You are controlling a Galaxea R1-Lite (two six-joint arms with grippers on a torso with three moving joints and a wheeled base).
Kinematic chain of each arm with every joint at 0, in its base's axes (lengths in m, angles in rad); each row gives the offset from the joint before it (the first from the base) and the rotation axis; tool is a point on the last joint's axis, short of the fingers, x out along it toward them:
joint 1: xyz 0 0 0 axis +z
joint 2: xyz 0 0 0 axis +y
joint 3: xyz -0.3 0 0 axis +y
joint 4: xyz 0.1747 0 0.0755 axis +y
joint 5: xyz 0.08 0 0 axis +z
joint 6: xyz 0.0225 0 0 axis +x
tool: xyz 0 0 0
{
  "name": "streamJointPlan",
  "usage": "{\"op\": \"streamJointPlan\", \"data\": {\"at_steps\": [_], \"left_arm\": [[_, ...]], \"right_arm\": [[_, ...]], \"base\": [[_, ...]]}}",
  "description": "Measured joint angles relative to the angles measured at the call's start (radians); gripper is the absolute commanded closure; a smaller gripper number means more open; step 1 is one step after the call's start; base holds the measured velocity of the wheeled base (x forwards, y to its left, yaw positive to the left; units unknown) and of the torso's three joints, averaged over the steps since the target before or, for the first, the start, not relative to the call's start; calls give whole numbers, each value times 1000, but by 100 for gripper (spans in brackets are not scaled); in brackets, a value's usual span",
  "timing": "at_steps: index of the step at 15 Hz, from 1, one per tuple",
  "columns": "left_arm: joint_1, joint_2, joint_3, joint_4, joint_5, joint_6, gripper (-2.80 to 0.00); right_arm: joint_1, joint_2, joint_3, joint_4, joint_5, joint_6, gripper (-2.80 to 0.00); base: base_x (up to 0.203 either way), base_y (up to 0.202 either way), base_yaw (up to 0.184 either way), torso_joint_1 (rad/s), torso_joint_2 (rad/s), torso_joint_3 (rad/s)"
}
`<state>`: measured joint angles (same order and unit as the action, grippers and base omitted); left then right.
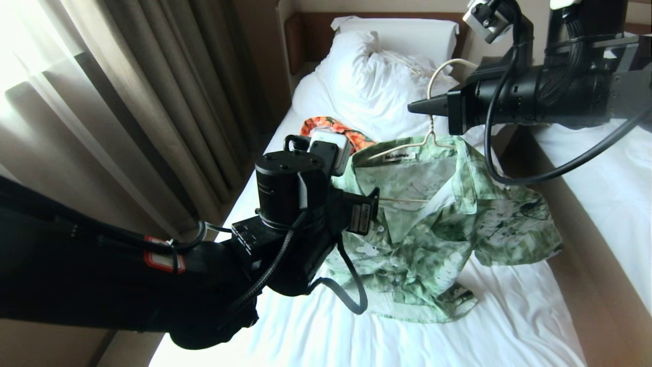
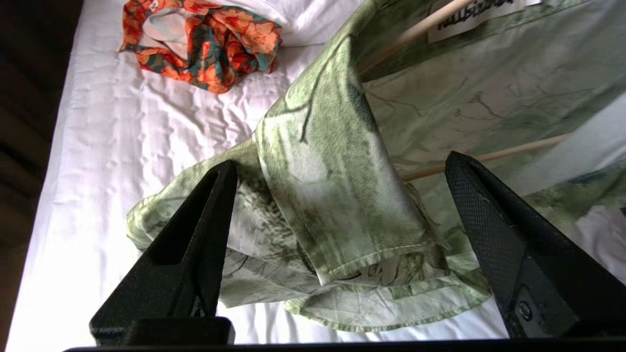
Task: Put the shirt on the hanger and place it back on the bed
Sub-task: Take the clothes hanger out of the clothes
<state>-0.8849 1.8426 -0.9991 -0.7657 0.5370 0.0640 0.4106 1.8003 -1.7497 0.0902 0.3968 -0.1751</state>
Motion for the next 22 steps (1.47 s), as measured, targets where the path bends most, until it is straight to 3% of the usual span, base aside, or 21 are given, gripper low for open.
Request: {"op": "streamJointPlan", "data": {"at_steps": [1, 2, 3, 13, 17, 22], "left_arm": [[6, 0, 0, 0, 7, 1, -280], [8, 1, 0, 0, 10, 2, -151], [9, 2, 2, 0, 10, 3, 0], [43, -15, 50, -98, 12, 50, 0], [104, -104, 116, -70, 5, 72, 0], [223, -184, 185, -6, -54, 77, 0]], "right_arm": [[2, -6, 3, 0, 0, -2, 0], [2, -10, 6, 0, 0, -8, 0], [2, -15, 9, 0, 0, -17, 0], [0, -30, 33, -17, -9, -21, 0], [-3, -10, 29, -73, -50, -23, 0], [-2, 12, 21, -75, -78, -25, 0]], "base": [[0, 0, 0, 0, 0, 0], [0, 0, 0, 0, 0, 0], [0, 0, 0, 0, 0, 0], [0, 0, 0, 0, 0, 0], [0, 0, 0, 0, 0, 0], [0, 0, 0, 0, 0, 0]]}}
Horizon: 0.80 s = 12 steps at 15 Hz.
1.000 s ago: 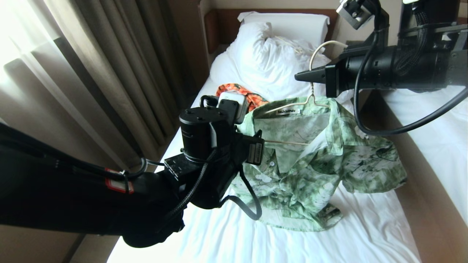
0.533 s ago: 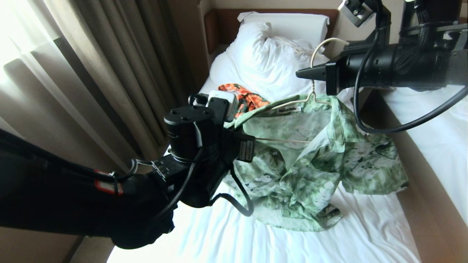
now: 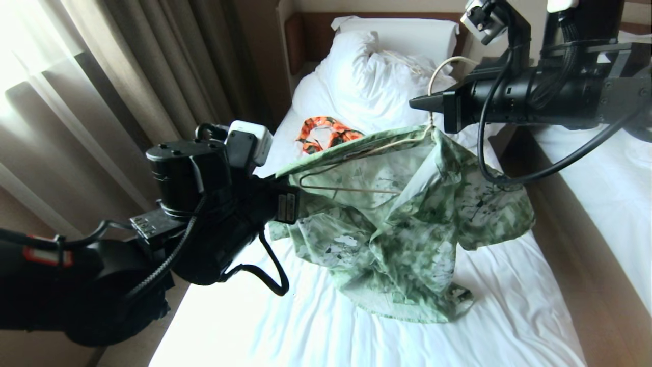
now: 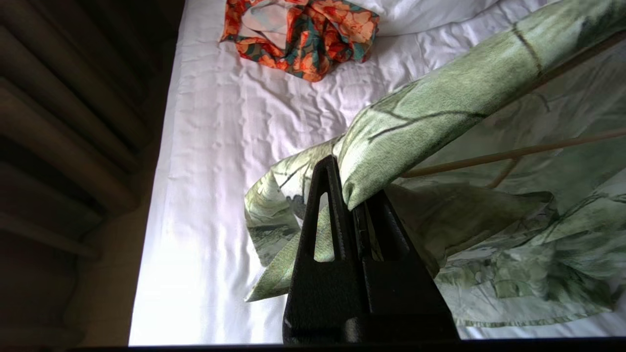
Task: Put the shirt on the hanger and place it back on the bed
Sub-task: Take the clothes hanger out of the clothes
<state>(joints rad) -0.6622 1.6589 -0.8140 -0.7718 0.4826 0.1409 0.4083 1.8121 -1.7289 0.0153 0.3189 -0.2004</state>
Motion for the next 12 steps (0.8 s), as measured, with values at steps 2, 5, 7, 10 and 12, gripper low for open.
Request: {"op": "streamJointPlan", "data": {"at_steps": [2, 5, 7, 10, 12], "left_arm": [[56, -5, 12, 0, -65, -1, 0], [125, 12, 16, -2, -153, -2, 0], [146, 42, 11, -11, -176, -3, 0], [172, 102, -5, -74, -193, -3, -280], [183, 126, -10, -98, -212, -3, -280]], "right_arm": [[2, 8, -6, 0, -1, -1, 0], [5, 21, -18, 0, -2, -4, 0], [12, 29, -19, 0, -3, -5, 0], [14, 49, -21, -8, -3, -5, 0], [14, 62, -23, -12, -3, -5, 0]], "base": [[0, 0, 0, 0, 0, 0], [0, 0, 0, 0, 0, 0], [0, 0, 0, 0, 0, 0], [0, 0, 0, 0, 0, 0], [0, 0, 0, 0, 0, 0]]}}
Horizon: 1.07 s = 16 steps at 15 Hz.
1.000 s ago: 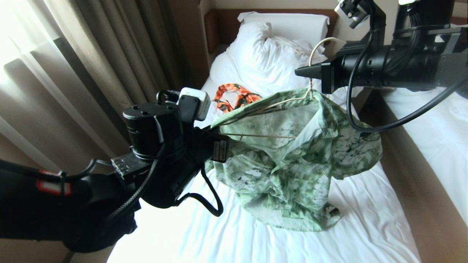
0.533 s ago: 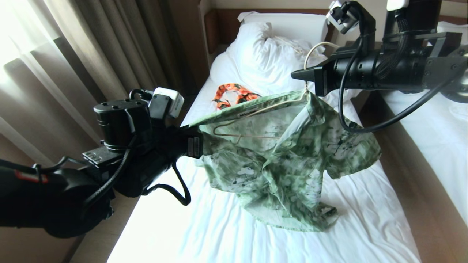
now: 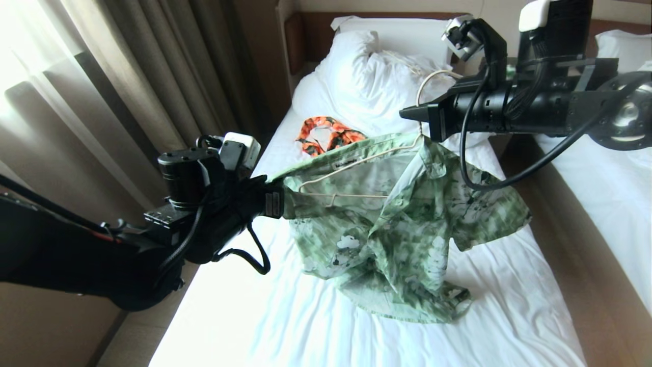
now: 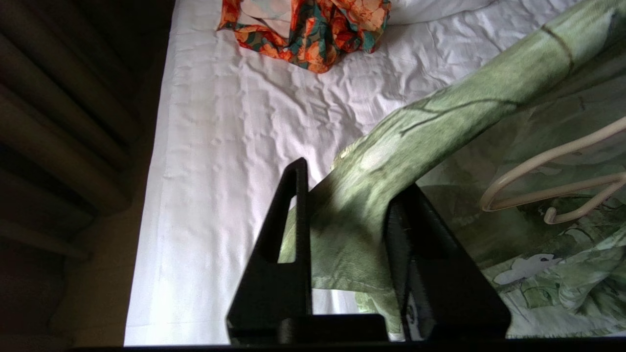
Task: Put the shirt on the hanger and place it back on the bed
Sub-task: Take the clothes hanger out of the clothes
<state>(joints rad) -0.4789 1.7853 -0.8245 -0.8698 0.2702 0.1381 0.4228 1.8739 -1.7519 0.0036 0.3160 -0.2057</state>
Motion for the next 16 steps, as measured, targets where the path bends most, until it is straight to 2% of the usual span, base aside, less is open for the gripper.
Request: {"op": "streamJointPlan", "data": {"at_steps": [5, 6, 8, 12, 14, 16], "left_arm": [[25, 11, 35, -12, -3, -4, -280], [30, 11, 51, -29, -3, -4, 0], [39, 11, 80, -81, -2, -4, 0], [85, -14, 149, -93, 0, -4, 0], [115, -40, 199, -93, 2, -9, 0], [142, -73, 252, -93, 2, -37, 0]], "right_arm": [[2, 25, 0, -13, 0, 0, 0], [3, 29, 0, -13, 0, 0, 0], [4, 39, 5, -13, -1, 0, 0], [6, 57, 26, -16, -1, 11, 0], [6, 60, 65, -73, 0, 58, 0], [7, 59, 121, -188, 0, 132, 0]], "base": [[0, 0, 0, 0, 0, 0], [0, 0, 0, 0, 0, 0], [0, 0, 0, 0, 0, 0], [0, 0, 0, 0, 0, 0], [0, 0, 0, 0, 0, 0], [0, 0, 0, 0, 0, 0]]}}
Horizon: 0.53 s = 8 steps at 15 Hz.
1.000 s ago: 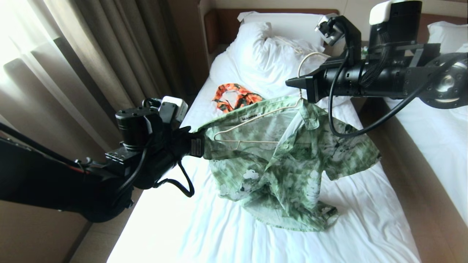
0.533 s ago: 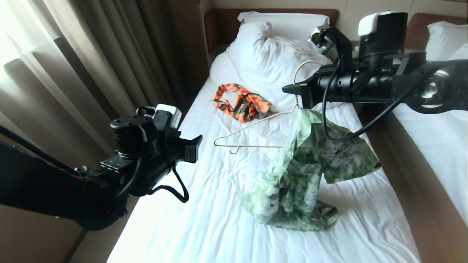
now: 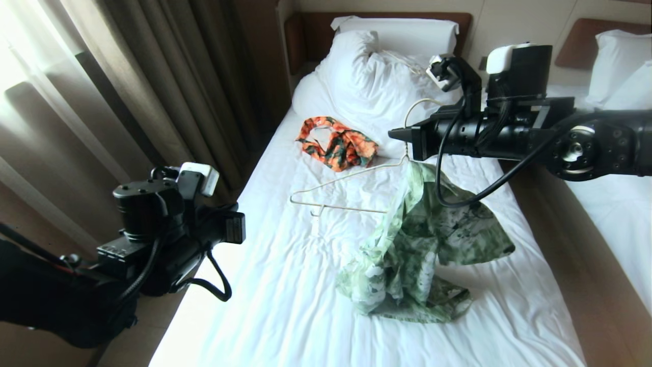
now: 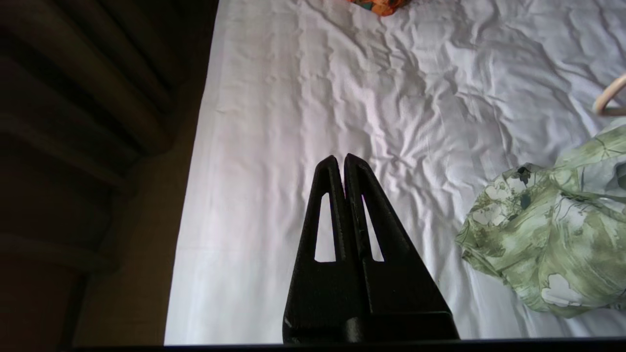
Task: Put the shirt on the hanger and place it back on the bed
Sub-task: Take the clothes hanger out of the clothes
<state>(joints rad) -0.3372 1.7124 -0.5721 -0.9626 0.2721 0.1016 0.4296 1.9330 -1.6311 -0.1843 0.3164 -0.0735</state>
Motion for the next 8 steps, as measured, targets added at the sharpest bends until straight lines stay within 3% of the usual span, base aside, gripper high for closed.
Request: {"op": "streamJointPlan", "data": {"at_steps": [5, 8], "left_arm": [[48, -42, 120, -48, -2, -43, 0], [63, -46, 168, -119, 3, -43, 0]], "right_arm": [[10, -21, 100, -193, 3, 208, 0], [18, -27, 124, -219, -2, 280, 0]], "base": [[0, 0, 0, 0, 0, 0], [0, 0, 0, 0, 0, 0]]}}
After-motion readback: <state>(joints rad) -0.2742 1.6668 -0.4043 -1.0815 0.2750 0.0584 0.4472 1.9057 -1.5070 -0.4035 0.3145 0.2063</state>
